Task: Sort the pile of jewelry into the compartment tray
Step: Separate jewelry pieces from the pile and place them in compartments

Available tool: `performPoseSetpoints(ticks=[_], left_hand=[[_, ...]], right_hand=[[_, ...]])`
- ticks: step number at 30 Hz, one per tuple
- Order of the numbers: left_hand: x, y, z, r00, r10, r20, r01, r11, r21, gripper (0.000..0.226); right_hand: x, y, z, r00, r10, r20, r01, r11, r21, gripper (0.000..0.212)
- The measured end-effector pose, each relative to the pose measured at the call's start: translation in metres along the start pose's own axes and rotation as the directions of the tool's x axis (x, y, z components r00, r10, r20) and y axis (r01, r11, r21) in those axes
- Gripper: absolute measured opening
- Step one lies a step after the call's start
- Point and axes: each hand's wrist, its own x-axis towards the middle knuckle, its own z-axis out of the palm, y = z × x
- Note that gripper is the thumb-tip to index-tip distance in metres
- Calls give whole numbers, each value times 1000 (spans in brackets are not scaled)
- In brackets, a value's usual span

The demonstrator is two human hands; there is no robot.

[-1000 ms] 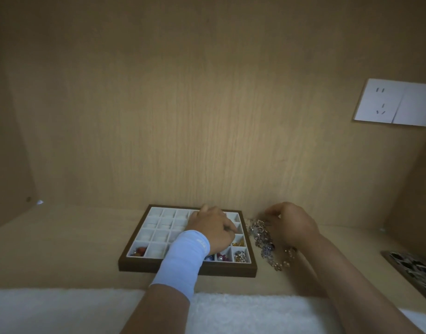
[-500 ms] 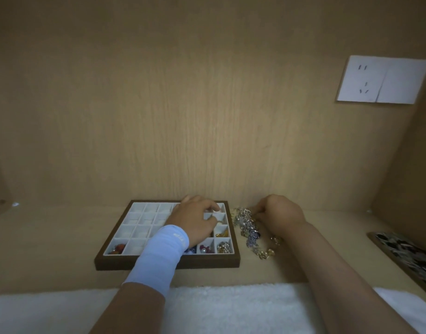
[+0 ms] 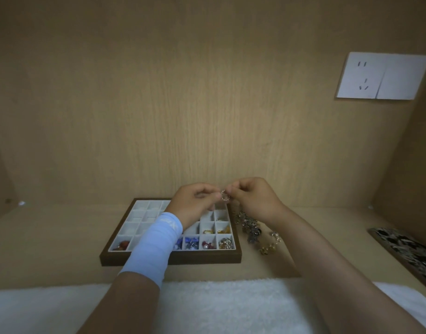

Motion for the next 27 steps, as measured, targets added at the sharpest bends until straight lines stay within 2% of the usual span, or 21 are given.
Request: performPoseSetpoints(ticks=[6,9,12,15,18,23,25,27], left_hand=[[2,-7,-9,997,-77,-28,77,997,1,8],[1,-9,-14,993,-101,-52,104,994,40,8],[2,-12,-16,993,-110,-33,114,979,167,9],[3,-16,-15,993,-114,-19,114,939,325,5],[4,-20,-14,993,-113,-22,112,899,424,6],[3,-25,-15,995,-103,13,86,890,448,8],[3,-26,-14,996,-81,21,62,886,459,11],[4,-27,-11,998,-51,23,33,868,495,14]], right_hand=[[-3,0,24,993,-100,-55,101,994,28,14],[-4,2,32,996,-62,-63,61,998,-15,8],[-8,5,39,996,-36,-79,18,975,-223,10],[-11,4,45,995,-79,-67,35,870,-492,14],[-11,5,49,994,-88,-62,35,808,-588,17],[-10,9,53,996,-84,-31,47,782,-621,19],[-9,7,49,997,-80,-5,61,800,-596,18],[-5,6,35,997,-66,-41,33,837,-546,21]])
